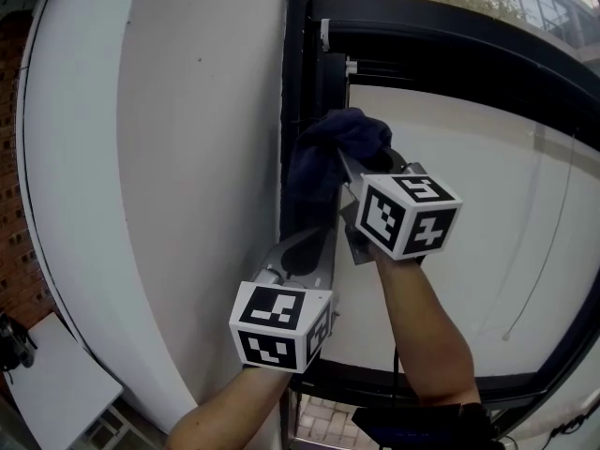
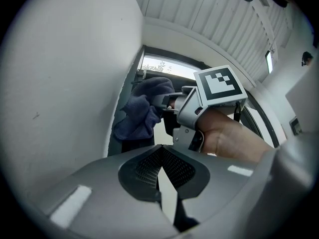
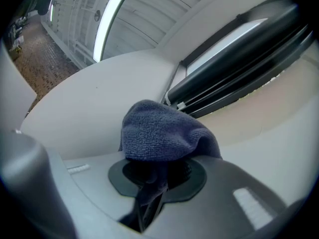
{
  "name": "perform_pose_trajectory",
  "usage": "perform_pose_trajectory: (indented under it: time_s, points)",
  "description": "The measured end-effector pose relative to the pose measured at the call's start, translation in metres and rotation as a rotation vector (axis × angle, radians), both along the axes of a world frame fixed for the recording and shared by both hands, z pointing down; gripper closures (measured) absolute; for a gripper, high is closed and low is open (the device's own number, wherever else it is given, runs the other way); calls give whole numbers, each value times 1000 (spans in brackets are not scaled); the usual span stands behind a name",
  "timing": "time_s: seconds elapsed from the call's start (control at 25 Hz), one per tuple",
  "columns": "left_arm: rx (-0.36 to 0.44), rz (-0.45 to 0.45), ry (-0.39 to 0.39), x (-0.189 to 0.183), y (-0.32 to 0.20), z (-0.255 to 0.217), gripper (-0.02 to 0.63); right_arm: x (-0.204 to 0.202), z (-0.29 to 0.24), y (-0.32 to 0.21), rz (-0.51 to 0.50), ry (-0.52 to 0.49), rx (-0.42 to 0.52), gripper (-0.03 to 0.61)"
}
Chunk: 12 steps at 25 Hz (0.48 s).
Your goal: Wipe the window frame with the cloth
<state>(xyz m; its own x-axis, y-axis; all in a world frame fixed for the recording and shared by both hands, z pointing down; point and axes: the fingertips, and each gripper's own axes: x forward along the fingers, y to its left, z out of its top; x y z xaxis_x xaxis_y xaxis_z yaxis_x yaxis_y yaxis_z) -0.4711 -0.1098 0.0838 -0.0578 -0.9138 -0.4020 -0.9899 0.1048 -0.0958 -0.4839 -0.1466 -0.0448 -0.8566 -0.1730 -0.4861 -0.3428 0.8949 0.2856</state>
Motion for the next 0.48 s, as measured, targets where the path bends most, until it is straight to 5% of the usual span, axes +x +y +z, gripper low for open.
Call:
perform_pose_trajectory:
  time_s: [0.48]
  points:
    - [40,0,66,-13,-2,-30,620,-2,-53,2,70,-46,20,525]
